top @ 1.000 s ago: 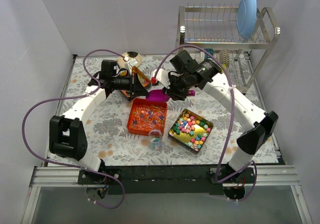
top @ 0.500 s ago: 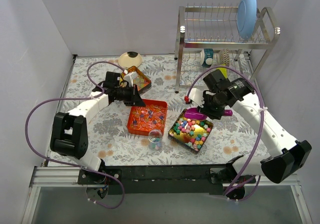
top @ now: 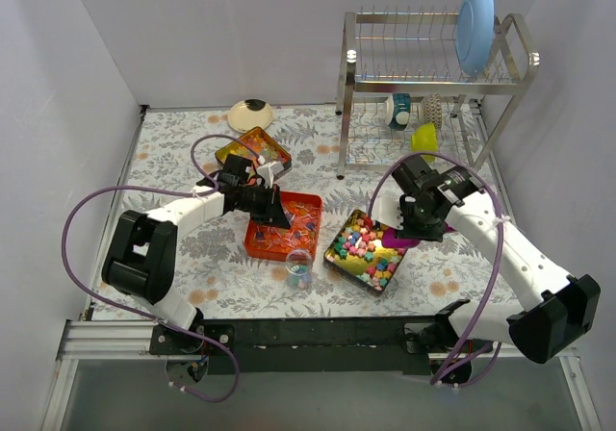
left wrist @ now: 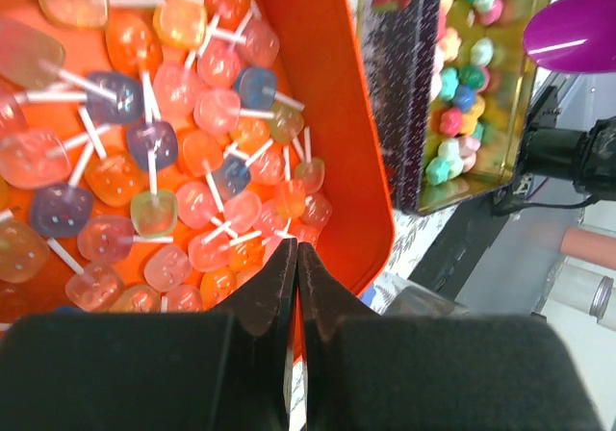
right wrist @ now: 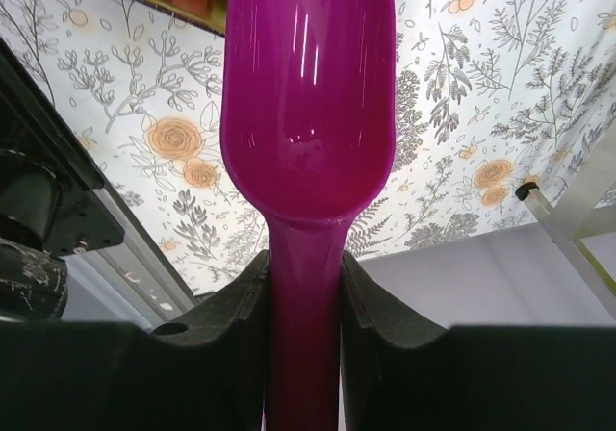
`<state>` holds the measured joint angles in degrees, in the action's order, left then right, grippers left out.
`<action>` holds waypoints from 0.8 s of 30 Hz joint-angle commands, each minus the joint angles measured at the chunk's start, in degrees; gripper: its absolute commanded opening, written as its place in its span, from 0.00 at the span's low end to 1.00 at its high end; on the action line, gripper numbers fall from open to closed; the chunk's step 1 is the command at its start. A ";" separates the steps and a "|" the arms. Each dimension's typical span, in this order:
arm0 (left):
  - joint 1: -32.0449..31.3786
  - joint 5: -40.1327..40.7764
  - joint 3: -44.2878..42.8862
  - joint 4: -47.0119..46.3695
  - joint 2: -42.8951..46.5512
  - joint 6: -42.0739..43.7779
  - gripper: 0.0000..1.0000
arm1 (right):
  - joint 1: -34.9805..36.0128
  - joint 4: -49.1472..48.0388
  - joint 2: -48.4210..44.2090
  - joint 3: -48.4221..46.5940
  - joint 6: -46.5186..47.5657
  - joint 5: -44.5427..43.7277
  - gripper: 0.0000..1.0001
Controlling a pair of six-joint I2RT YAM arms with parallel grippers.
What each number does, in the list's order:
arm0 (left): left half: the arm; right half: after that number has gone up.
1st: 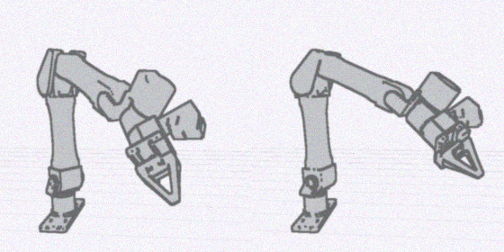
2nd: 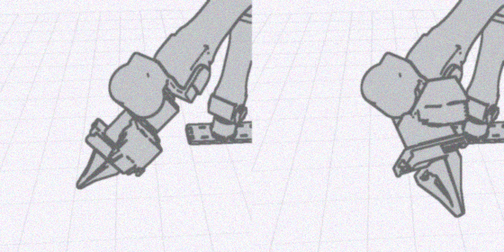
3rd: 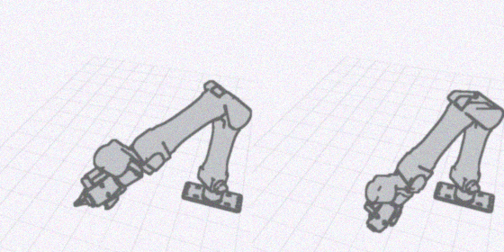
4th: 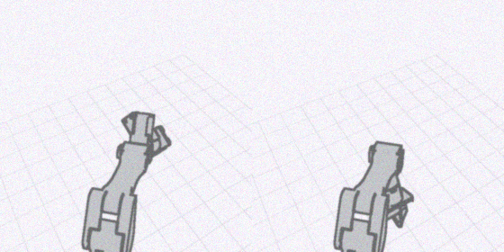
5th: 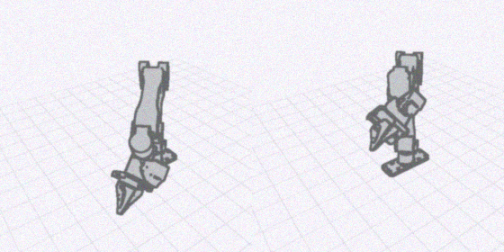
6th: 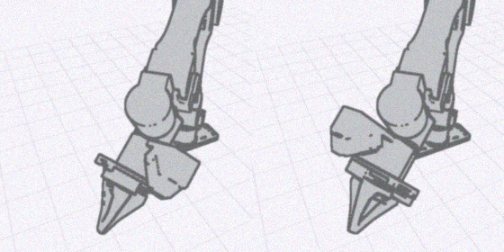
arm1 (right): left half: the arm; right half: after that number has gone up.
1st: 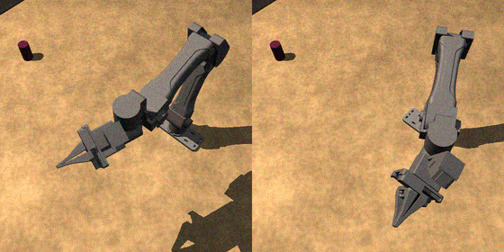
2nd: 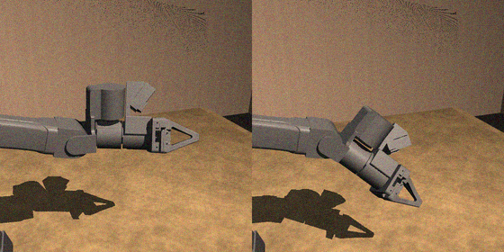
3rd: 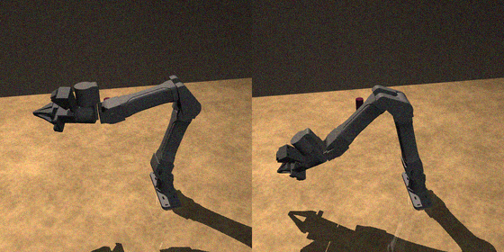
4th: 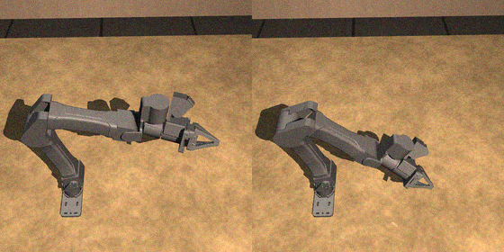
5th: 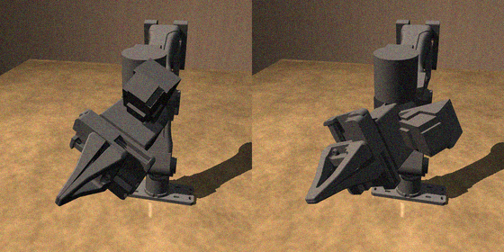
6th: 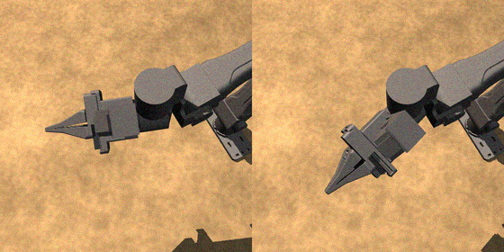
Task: Pack the candies
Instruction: Scoop the fake candies from the storage box.
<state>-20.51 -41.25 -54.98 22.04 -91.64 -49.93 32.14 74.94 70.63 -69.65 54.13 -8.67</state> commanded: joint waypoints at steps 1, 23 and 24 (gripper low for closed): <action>-0.76 0.74 2.07 -1.47 0.14 -0.16 0.00 | -0.06 0.21 1.08 1.53 7.92 -2.06 0.01; -2.78 -2.69 1.72 -4.11 -6.54 0.10 0.00 | 0.11 -0.14 16.91 -1.19 2.13 1.37 0.01; -2.95 -2.86 1.72 -4.11 -6.80 0.01 0.00 | 0.20 -0.84 17.17 -1.19 1.69 1.46 0.01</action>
<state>-22.81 -42.04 -53.08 19.29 -98.10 -49.95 32.16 73.60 86.94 -68.73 56.90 -8.75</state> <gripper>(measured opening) 0.009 0.358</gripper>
